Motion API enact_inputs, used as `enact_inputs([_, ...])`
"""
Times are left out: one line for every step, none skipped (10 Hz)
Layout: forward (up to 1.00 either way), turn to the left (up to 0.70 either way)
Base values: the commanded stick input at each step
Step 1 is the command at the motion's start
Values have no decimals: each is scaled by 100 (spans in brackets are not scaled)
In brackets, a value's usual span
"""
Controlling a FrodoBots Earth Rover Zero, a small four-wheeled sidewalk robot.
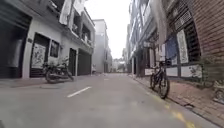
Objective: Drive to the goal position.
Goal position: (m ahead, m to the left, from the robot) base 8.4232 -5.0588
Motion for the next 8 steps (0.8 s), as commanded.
enact_inputs([50, 0])
enact_inputs([50, 0])
enact_inputs([50, 0])
enact_inputs([50, 0])
enact_inputs([50, 0])
enact_inputs([50, 0])
enact_inputs([50, 0])
enact_inputs([50, 0])
